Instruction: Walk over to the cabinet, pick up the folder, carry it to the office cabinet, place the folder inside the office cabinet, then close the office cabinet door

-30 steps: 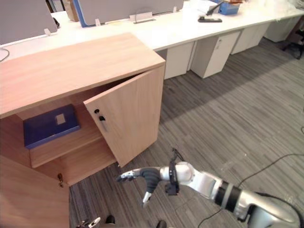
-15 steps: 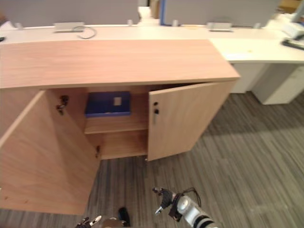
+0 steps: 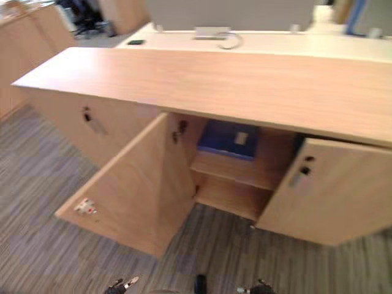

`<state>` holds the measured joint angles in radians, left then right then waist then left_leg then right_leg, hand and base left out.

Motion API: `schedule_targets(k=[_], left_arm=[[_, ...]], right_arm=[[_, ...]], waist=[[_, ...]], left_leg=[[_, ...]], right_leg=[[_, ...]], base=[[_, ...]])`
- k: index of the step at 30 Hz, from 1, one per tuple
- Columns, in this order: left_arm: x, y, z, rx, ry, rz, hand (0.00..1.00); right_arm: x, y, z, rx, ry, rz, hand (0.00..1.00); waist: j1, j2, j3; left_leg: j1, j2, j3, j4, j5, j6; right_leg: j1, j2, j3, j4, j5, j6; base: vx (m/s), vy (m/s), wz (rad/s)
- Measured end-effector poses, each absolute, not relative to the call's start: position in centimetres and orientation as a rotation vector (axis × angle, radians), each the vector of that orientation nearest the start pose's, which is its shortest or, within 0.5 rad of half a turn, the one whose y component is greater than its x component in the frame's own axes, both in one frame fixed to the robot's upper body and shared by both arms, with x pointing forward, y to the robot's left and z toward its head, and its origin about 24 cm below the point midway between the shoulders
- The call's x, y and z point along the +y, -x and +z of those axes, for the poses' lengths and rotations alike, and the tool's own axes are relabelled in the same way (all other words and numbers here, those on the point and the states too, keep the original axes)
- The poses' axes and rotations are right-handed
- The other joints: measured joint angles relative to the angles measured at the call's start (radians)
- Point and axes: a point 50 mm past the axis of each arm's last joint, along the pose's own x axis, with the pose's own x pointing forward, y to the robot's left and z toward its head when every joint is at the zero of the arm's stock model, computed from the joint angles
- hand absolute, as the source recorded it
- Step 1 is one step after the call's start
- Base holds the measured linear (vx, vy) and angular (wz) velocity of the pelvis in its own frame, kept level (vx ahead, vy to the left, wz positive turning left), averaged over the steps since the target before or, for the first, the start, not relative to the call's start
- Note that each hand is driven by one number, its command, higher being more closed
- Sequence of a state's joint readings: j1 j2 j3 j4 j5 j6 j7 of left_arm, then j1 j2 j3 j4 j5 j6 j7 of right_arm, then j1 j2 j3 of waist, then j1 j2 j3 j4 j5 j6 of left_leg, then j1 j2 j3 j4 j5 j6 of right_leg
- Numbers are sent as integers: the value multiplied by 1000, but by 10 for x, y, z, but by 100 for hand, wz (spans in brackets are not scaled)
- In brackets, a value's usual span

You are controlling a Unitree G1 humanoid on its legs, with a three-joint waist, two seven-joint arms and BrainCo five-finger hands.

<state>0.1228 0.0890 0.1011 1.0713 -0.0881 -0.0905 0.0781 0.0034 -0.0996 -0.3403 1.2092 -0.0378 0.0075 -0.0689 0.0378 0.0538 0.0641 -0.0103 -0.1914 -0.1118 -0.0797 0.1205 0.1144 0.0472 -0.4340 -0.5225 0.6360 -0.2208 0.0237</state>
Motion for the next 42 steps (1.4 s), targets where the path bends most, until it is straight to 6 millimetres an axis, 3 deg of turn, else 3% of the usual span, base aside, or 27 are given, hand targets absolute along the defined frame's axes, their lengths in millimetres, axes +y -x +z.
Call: schedule_targets(k=[2, 4, 5, 6, 8, 13, 19, 26, 28, 31, 32, 33, 34, 38, 40, 42], left_arm=[[201, -100, -158, 1033, -4, 267, 0], [197, -109, -156, 1007, -10, 245, 0], [196, -108, -156, 1008, -10, 243, 0], [198, -108, -156, 1006, 4, 261, 0], [198, -105, -157, 1009, 24, 281, 0], [201, -94, -161, 1033, 90, 348, 0], [206, -81, -164, 1056, 222, 462, 0], [208, -84, -162, 1029, 255, 475, 0], [208, -92, -159, 995, 257, 456, 0], [212, -91, -158, 974, 281, 471, 0], [212, -88, -158, 980, 280, 461, 0], [212, -86, -159, 986, 274, 454, 0], [215, -86, -158, 984, 254, 435, 0], [253, -92, -148, 957, 156, 451, 0], [305, -101, -126, 905, 32, 529, 0], [337, -113, -107, 850, -38, 576, 0]], right_arm=[[-218, -87, -165, 1162, -107, -426, 0], [-208, -88, -166, 1155, -158, -430, 0], [-203, -88, -167, 1156, -179, -430, 0], [-191, -88, -168, 1157, -220, -422, 0], [-188, -84, -170, 1163, -231, -426, 0], [-191, -80, -170, 1169, -226, -437, 0], [-190, -78, -170, 1171, -239, -421, 0], [-191, -78, -170, 1149, -257, -436, 0], [-195, -79, -168, 1127, -259, -452, 0], [-202, -77, -168, 1140, -235, -457, 0], [-207, -76, -167, 1145, -215, -456, 0], [-210, -76, -167, 1145, -209, -457, 0], [-213, -75, -167, 1145, -205, -456, 0], [-224, -58, -168, 1176, -252, -539, 0], [-230, -39, -169, 1214, -250, -574, 0], [-234, -29, -169, 1237, -245, -587, 0]], waist=[[-16, -5, 6], [-35, -29, 7], [-34, -49, 7], [-31, -89, 13], [-37, -95, -12], [-51, -91, -16], [-44, -96, -15], [-43, -97, 2], [-64, -99, 25], [-62, -108, 36], [-68, -104, 36], [-75, -99, 33], [-80, -93, 28], [-98, -88, 18], [-104, -85, 14], [-105, -67, 1]], left_leg=[[15, 21, -118, 6, -2, -24], [26, 29, -164, 1, -11, -35], [37, 27, -165, -6, -8, -43], [49, 15, -165, -6, -17, -53], [40, 81, -32, -10, -53, -90], [48, 129, -69, -6, -41, -116], [67, 132, -133, -6, -39, -126], [41, 99, -255, -5, -6, -140], [-12, 105, -117, 22, -49, -115], [-49, 154, 187, 121, -71, -89], [-42, 185, 226, 191, -80, -96], [-40, 199, 228, 201, -105, -136], [-51, 182, 258, 207, -110, -140], [-108, 160, 287, 200, -116, -133], [-126, 166, 276, 206, -117, -133], [-151, 183, 265, 204, -118, -135]], right_leg=[[-88, 174, 384, -71, -70, 65], [-100, 242, 529, -201, -75, 101], [-101, 237, 527, -250, -57, 109], [-104, 223, 528, -335, 11, 107], [-87, 252, 510, -374, 22, 94], [-14, 302, 443, -463, 39, 67], [52, 308, 372, -489, 42, 62], [83, 279, 235, -478, 29, 62], [79, 244, 140, -457, 19, 65], [73, 176, 106, -424, 3, 76], [67, 149, 120, -397, -6, 89], [57, 141, 130, -382, -12, 96], [28, 117, 157, -365, -12, 98], [-29, 114, 195, -396, 1, 93], [-24, 132, 190, -440, 27, 105], [-21, 165, 184, -494, 53, 93]], base=[[26, -127, 159], [-20, -166, 129], [-26, -223, 70], [4, -249, 24], [19, -264, 5], [63, -191, 28], [37, -45, 41], [-75, -13, 55], [-139, 65, 119], [-50, 122, 51], [37, 161, -4], [66, 180, -30], [18, 236, -44], [28, 177, -15], [-4, 35, 13], [-1, -67, 12]])
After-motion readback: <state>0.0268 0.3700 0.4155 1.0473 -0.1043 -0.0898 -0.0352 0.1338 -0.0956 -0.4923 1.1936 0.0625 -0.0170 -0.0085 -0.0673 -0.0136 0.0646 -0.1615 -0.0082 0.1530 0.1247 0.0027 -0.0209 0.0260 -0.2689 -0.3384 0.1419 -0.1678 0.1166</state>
